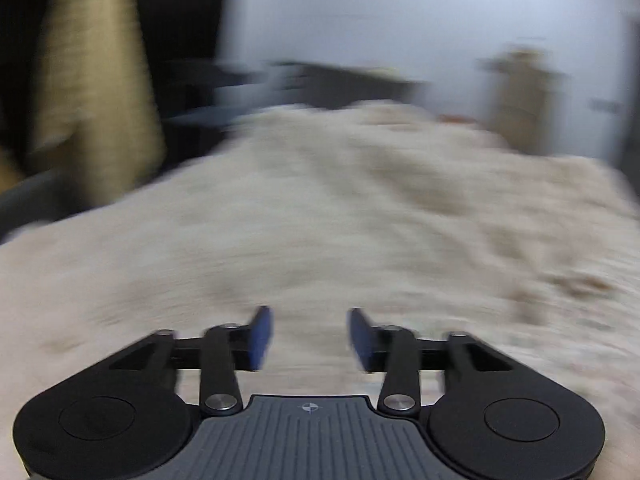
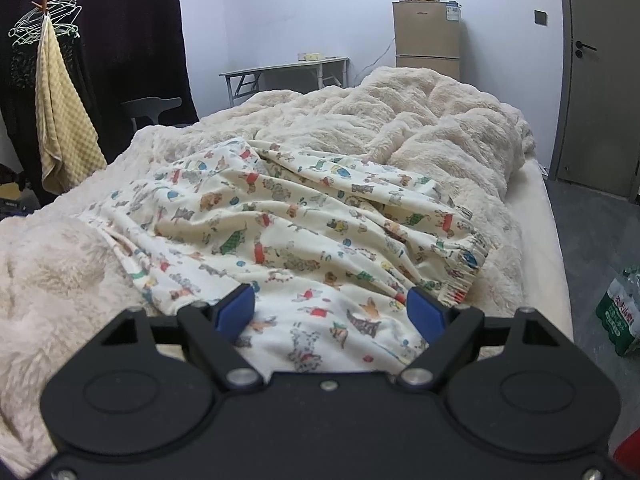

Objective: Organize soft objects

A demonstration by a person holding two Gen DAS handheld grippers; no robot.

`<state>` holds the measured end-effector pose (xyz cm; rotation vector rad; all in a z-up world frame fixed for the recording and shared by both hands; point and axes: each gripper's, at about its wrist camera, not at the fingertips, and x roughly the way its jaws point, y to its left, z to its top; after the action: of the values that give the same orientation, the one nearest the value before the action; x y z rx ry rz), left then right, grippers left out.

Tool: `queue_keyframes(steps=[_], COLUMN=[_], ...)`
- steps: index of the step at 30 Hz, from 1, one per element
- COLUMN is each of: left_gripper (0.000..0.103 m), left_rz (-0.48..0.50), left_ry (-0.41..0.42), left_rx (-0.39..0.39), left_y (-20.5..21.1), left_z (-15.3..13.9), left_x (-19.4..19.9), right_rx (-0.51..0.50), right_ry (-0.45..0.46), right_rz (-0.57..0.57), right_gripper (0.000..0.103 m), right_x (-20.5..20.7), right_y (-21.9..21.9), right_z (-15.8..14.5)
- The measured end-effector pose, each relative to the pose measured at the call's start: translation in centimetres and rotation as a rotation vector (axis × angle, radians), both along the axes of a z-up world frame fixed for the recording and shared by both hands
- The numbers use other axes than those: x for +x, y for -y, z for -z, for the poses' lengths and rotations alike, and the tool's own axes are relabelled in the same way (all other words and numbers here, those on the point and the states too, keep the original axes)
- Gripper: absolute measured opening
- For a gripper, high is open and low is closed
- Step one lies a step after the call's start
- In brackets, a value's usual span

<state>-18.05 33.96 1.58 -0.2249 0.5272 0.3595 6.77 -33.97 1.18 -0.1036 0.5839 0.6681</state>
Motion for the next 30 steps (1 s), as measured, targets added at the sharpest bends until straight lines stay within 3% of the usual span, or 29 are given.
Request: queue_keyframes(steps=[1, 7, 10, 14, 17, 23, 26, 30], left_gripper=[0.051, 0.052, 0.052, 0.051, 0.051, 0.048, 0.04, 0.017], left_rz=[0.106, 0.477, 0.582, 0.7, 0.732, 0.705, 0.71, 0.707], left_ry=[0.018, 0.008, -0.015, -0.032, -0.044, -0.006, -0.006, 0.012], left_rx=[0.014, 0.174, 0.222, 0.192, 0.182, 0.089, 0.1, 0.125], left_y=[1.4, 9.6, 12.9, 15.5, 16.6, 16.3, 17.1, 18.6], left_z=[-0.4, -0.8, 0.5, 2.0, 3.2, 4.1, 4.1, 4.4], left_x=[0.3, 3.0, 4.9, 6.9, 8.1, 9.4, 10.1, 11.0], right_rx=[0.002, 0.021, 0.007, -0.03, -0.051, -0.05, -0.051, -0.048], right_ry=[0.005, 0.045, 0.062, 0.051, 0.062, 0.07, 0.081, 0.083], right_rz=[-0.006, -0.109, -0.168, -0.245, -0.259, -0.293, -0.315, -0.326], right_gripper=[0.082, 0.082, 0.08, 0.065, 0.062, 0.059, 0.056, 0.031], right_x=[-0.1, -1.5, -2.3, -2.8, -3.3, -3.6, -3.7, -3.6], right_y=[0.0, 0.1, -0.5, -1.5, -2.2, -3.5, -4.5, -5.7], right_z=[-0.1, -1.4, -1.7, -1.4, -1.1, -1.0, -1.0, -0.6])
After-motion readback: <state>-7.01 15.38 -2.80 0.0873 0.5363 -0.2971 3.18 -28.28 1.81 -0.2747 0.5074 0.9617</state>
